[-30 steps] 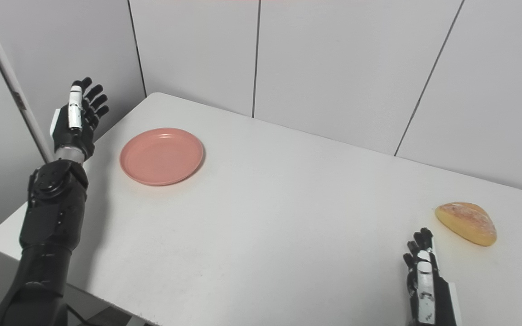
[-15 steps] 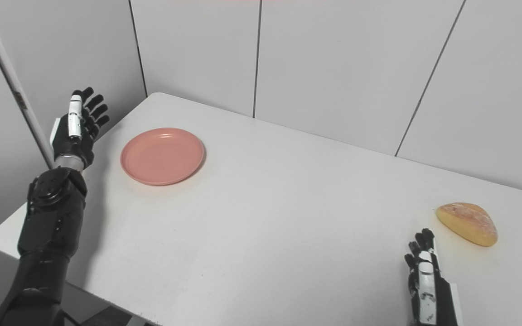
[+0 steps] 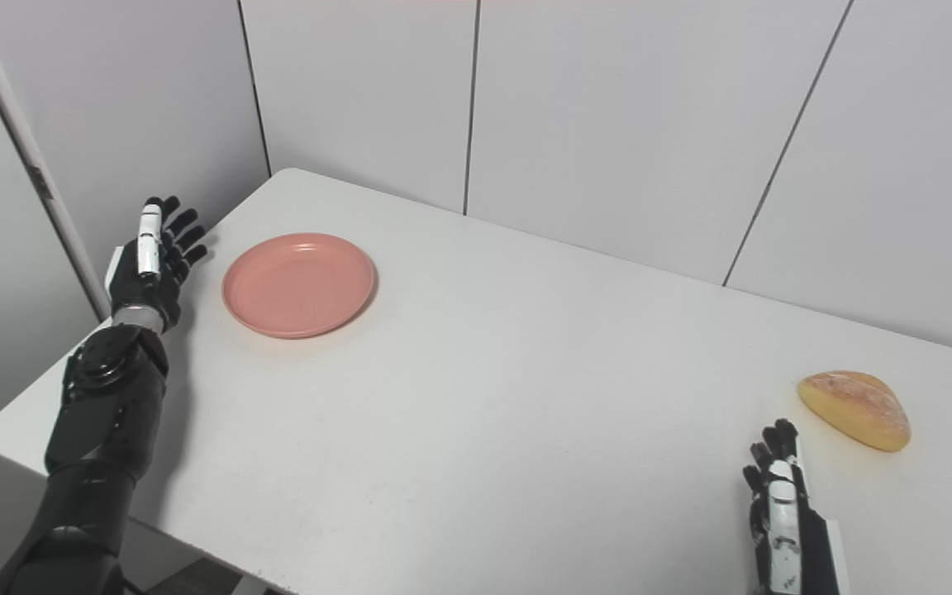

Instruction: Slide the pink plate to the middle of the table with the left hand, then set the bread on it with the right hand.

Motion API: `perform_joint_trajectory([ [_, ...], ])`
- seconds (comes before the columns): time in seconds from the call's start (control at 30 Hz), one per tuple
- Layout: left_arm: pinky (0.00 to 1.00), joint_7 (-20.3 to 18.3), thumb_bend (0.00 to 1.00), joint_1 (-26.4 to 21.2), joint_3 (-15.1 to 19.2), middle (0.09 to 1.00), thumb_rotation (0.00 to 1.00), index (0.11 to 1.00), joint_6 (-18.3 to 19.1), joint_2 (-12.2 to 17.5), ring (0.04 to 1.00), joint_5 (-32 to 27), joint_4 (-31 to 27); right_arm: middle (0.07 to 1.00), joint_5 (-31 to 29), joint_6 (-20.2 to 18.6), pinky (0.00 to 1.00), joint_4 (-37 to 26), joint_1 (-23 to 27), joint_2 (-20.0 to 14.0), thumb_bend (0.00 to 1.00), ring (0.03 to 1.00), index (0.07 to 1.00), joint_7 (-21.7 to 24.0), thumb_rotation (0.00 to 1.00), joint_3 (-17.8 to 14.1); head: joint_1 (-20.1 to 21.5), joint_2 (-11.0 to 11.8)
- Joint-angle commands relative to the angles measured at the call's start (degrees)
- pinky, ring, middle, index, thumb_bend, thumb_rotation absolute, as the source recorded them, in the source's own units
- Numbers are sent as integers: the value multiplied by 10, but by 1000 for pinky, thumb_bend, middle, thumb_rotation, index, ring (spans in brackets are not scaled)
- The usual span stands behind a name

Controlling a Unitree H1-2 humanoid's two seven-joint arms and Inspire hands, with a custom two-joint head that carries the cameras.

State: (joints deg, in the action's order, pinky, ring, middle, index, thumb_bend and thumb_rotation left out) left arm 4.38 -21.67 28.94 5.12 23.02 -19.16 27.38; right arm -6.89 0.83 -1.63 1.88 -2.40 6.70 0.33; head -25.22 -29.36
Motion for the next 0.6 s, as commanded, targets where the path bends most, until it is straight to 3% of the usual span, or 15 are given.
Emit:
perform_joint_trajectory([
  [0.0,883,-3,368,-34,-3,883,1000,886,-27,12,883,-2,-2,1000,-2,8,1000,10,-10,-7,172,1000,1000,2,1000,-5,0,0],
  [0.27,879,-10,377,-46,-26,889,1000,886,-45,21,891,13,40,1000,-4,3,1000,4,-12,-6,168,1000,1000,1,1000,-6,0,-2],
  [0.57,871,-10,374,-75,-44,874,1000,883,-37,17,878,14,92,1000,-5,8,1000,4,-13,-6,156,1000,1000,3,1000,-6,2,-5],
])
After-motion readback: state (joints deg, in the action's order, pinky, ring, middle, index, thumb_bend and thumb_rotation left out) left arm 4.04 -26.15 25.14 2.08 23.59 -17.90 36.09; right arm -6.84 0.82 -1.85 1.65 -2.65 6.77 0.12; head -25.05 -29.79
